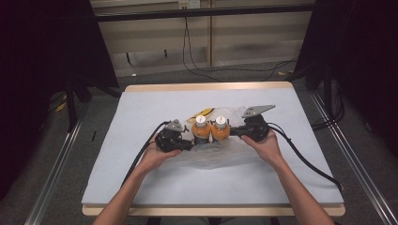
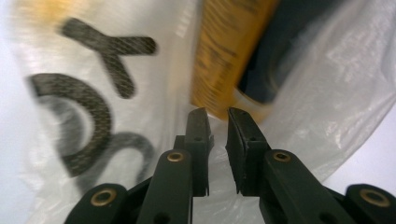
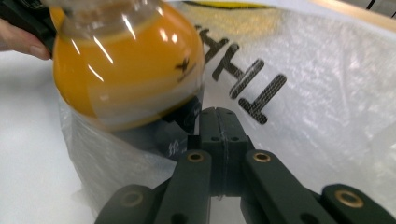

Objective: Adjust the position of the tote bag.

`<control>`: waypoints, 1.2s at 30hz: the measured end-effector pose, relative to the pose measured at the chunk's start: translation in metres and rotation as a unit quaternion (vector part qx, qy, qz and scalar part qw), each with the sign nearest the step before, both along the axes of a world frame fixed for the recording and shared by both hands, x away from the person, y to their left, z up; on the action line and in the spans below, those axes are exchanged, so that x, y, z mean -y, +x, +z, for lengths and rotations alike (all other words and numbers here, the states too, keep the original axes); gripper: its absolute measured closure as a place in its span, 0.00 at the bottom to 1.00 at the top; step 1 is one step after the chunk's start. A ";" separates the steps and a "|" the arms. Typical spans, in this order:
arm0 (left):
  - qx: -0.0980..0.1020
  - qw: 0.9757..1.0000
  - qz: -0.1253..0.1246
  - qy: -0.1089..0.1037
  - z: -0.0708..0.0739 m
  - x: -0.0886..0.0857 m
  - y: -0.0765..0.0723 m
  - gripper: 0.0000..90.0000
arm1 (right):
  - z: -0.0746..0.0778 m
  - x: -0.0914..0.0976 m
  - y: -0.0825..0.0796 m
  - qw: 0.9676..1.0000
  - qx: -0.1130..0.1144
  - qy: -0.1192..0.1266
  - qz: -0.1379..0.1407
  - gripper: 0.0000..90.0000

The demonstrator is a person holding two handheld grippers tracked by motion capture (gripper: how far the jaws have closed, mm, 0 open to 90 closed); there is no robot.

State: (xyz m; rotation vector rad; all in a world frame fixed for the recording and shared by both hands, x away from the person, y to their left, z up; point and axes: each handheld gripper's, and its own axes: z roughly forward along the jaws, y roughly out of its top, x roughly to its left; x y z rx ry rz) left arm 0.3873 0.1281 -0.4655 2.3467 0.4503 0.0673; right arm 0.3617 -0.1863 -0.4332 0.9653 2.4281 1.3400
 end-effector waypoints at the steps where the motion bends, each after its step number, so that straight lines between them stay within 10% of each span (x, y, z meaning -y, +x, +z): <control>1: 0.004 1.000 -0.001 0.008 -0.002 0.003 -0.002 0.88 | -0.003 -0.001 0.000 1.000 -0.006 -0.009 0.004 1.00; 7: 0.019 0.998 -0.004 0.057 -0.005 0.006 -0.003 0.88 | -0.024 -0.005 0.000 0.997 -0.037 -0.069 0.021 1.00; 13: 0.026 0.998 0.009 0.052 -0.005 0.006 -0.004 0.82 | -0.041 -0.010 0.003 0.988 -0.033 -0.153 0.010 1.00; 36: 0.062 0.992 0.015 0.106 0.000 -0.017 -0.001 0.88 | -0.036 0.038 0.016 0.966 -0.023 -0.244 -0.077 1.00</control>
